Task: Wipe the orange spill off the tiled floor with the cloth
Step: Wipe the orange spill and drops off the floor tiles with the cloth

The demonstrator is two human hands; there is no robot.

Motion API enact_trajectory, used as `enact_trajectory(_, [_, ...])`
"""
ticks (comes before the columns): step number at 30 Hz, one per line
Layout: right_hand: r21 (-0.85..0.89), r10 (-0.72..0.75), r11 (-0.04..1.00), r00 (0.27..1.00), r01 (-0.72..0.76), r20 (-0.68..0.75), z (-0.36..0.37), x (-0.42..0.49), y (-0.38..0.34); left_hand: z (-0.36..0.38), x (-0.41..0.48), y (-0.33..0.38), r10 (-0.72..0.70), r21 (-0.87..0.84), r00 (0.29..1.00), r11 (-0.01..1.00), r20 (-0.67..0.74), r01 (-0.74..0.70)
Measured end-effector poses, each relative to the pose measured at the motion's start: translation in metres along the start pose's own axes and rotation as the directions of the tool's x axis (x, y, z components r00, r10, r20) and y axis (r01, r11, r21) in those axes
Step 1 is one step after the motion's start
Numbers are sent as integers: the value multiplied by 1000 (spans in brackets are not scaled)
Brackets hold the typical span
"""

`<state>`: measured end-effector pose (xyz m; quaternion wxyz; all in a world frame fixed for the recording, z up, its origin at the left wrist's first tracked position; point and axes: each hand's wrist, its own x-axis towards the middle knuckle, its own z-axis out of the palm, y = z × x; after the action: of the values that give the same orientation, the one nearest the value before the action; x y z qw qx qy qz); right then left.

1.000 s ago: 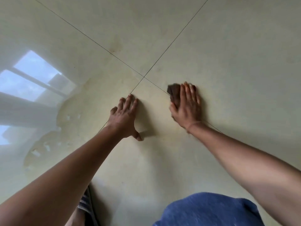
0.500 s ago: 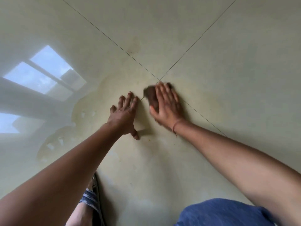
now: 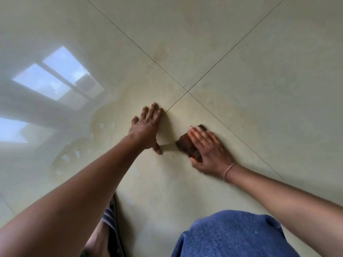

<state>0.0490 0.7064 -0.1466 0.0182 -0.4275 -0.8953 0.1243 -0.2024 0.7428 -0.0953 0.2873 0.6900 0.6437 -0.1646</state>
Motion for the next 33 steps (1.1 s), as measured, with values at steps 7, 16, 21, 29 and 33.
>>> enact_trajectory(7, [78,155,986,986,-150,-58,21,28,-72,28,-33,-12,-159,-65,976,986,-151,150])
enact_trajectory(16, [110,220,971,974,-213,-60,20,41,-82,67,-100,-34,-272,-15,946,962,-176,274])
enact_trajectory(21, [54,-227,973,971,223,80,29,-22,-109,85,-155,-45,-413,-24,902,910,-127,414])
enact_trajectory(29, [133,109,986,993,-102,-42,38,72,-167,110,-211,-82,-525,-49,848,851,-69,523])
enact_trajectory(33, [73,-340,940,934,333,115,53,4,-190,123,-219,-94,-535,-161,845,836,-22,525])
